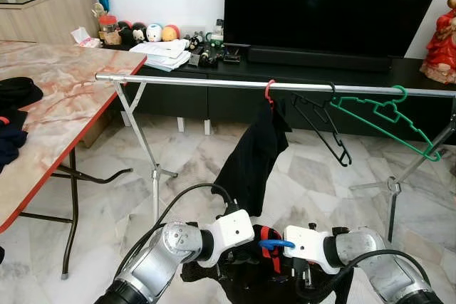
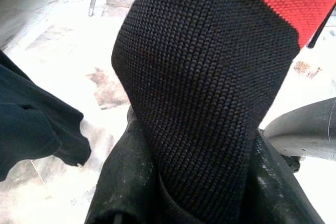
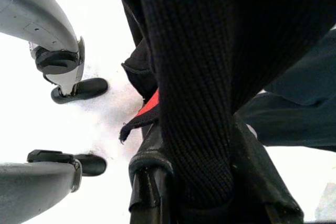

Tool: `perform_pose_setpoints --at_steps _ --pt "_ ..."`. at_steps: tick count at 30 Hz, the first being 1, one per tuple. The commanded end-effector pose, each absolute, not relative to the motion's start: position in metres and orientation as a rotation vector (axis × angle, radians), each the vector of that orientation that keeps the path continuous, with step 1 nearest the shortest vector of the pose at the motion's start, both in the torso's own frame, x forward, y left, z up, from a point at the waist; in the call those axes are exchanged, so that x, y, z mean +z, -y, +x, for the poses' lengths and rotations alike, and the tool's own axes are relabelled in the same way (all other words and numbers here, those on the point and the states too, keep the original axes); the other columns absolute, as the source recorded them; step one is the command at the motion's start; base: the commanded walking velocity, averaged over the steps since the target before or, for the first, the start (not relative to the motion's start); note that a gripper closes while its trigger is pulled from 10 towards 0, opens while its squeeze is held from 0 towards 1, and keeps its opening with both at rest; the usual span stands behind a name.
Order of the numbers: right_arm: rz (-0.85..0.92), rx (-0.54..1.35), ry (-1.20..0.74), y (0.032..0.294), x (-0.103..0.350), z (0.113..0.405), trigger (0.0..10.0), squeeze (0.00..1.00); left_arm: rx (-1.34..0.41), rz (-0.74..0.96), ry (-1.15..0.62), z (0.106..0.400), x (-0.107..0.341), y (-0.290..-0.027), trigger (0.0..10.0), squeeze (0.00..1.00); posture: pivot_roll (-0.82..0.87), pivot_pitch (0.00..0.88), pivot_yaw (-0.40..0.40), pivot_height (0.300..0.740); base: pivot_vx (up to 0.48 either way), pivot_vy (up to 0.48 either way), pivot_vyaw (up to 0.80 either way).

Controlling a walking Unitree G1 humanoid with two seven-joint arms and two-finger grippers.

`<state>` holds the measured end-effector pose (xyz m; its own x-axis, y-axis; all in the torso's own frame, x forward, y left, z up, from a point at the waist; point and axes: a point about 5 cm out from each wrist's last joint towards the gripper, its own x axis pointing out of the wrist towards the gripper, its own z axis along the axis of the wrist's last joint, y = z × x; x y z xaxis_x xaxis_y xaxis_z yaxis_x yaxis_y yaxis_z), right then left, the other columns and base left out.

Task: Hang hanger

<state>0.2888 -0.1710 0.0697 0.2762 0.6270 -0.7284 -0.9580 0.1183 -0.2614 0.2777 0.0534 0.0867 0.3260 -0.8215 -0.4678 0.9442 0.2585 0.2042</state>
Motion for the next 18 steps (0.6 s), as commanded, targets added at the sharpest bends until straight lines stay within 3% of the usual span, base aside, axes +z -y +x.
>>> perform_pose_setpoints --at_steps 1,2,3,4,18 --pt "-0.806 1.275 -0.398 0.156 0.088 0.296 0.0 0.0 -1.281 0.483 -0.264 0.271 0.088 -0.042 0.0 0.0 0.01 0.0 0.015 0.74 0.0 0.0 0.0" --pt "-0.804 1.274 -0.399 0.157 0.088 0.297 7.3 0.58 -1.282 0.482 -0.263 0.271 0.088 -0.041 0.0 0.0 0.01 0.0 0.014 0.74 0.0 0.0 0.0" --pt "-0.802 1.272 -0.401 0.157 0.089 0.297 7.3 0.58 -1.284 0.481 -0.262 0.271 0.088 -0.04 0.0 0.0 0.01 0.0 0.012 0.74 0.0 0.0 0.0" --pt "-0.8 1.264 -0.398 0.157 0.09 0.298 10.0 1.0 -1.284 0.478 -0.26 0.271 0.088 -0.04 0.0 0.0 0.01 0.0 0.012 0.74 0.0 0.0 0.0" --pt "-0.824 1.268 -0.488 0.182 0.098 0.297 10.0 1.0 -1.23 0.437 -0.25 0.277 0.089 -0.042 0.0 0.0 0.0 0.0 0.003 0.74 0.0 0.0 0.0"
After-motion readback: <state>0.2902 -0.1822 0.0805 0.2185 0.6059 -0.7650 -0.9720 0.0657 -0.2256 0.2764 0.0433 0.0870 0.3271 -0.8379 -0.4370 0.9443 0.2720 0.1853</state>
